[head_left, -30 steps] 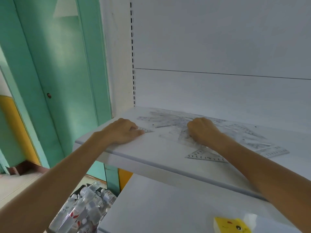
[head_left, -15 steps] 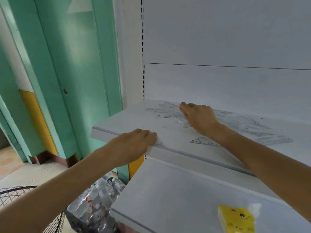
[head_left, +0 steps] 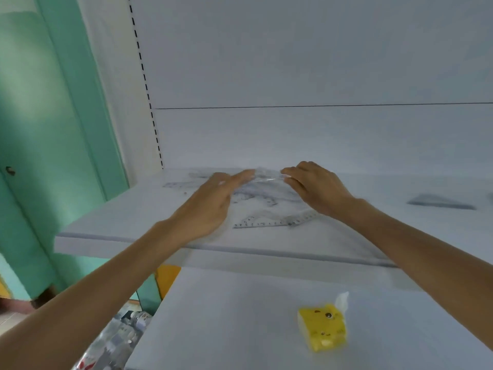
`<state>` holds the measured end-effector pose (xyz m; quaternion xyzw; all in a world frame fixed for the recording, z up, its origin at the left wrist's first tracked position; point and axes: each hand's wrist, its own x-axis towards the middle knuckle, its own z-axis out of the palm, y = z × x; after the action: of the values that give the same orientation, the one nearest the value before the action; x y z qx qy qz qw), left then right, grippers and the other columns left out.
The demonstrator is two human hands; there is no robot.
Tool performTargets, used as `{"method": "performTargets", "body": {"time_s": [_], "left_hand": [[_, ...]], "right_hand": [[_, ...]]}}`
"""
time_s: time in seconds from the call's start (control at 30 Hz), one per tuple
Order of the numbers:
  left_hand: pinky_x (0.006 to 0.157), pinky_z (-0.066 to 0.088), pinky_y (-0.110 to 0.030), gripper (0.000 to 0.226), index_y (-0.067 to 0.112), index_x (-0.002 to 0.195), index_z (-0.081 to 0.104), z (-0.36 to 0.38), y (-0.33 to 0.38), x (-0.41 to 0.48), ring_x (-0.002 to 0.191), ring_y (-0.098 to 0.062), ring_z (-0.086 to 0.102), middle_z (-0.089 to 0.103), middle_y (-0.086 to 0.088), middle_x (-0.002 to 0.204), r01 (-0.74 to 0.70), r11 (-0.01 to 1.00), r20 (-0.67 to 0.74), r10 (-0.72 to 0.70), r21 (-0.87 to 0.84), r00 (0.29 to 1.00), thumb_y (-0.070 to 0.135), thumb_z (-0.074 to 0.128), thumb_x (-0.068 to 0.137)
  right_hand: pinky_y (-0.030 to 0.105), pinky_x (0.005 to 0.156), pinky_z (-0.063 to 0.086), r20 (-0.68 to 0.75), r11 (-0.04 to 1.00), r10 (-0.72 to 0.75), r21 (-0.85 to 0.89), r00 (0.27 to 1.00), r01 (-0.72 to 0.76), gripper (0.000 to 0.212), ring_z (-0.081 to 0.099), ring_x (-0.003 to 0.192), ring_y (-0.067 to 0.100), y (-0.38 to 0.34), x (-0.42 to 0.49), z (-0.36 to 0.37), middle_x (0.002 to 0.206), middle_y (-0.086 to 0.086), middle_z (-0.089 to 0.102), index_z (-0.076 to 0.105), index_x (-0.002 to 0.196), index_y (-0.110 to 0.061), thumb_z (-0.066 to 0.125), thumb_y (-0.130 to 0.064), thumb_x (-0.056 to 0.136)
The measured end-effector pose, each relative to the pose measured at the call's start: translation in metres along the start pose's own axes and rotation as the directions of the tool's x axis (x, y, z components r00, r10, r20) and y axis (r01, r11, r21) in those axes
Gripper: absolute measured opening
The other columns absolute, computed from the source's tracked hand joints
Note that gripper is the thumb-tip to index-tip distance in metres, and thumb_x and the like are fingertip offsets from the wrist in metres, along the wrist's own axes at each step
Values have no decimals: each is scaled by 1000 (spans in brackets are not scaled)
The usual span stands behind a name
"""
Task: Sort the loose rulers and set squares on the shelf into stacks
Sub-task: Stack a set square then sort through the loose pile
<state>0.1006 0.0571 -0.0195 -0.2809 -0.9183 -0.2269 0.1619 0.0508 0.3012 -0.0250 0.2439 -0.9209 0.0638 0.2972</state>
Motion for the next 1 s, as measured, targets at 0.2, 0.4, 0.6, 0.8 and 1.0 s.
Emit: {"method": "performTargets", "body": {"time_s": [0.2,0.4,0.6,0.8,1.0], "left_hand": [[81,34,-7,53,40,136,36,48,70,68,103,-11,46,32,-1,132,-58,976,103,81,-210,991,9,44,93],[79,40,-15,61,27,133,45,99,159,118,87,-4,56,45,-1,121,-135,959,129,170,-248,977,27,72,78],[73,43,-16,58,29,125,52,156,239,167,92,-9,59,49,2,117,-149,950,156,196,-273,968,38,75,73],[69,38,-16,53,34,120,52,217,334,213,93,-7,56,47,4,113,-180,945,168,231,-274,958,40,74,73],[77,39,-24,58,34,124,48,259,396,233,95,-10,54,45,4,114,-183,960,186,224,-214,957,44,73,72]], "right_hand": [[29,78,39,-12,978,189,-87,982,-189,35,53,107,26,78,-78,-44,111,9,61,54,127,-14,44,-28,97],[41,88,43,15,933,321,-176,947,-313,32,52,104,31,153,-154,-95,113,14,59,53,125,-7,43,-20,97],[36,93,39,63,907,362,-254,930,-336,36,47,113,27,235,-210,-140,126,8,53,47,132,-10,42,-18,97],[33,94,38,48,889,408,-249,912,-385,36,46,116,23,331,-267,-192,128,5,52,48,131,-12,46,-17,96],[36,99,36,113,863,478,-245,871,-441,35,45,119,23,405,-307,-218,132,4,50,48,131,-13,46,-16,96]]}}
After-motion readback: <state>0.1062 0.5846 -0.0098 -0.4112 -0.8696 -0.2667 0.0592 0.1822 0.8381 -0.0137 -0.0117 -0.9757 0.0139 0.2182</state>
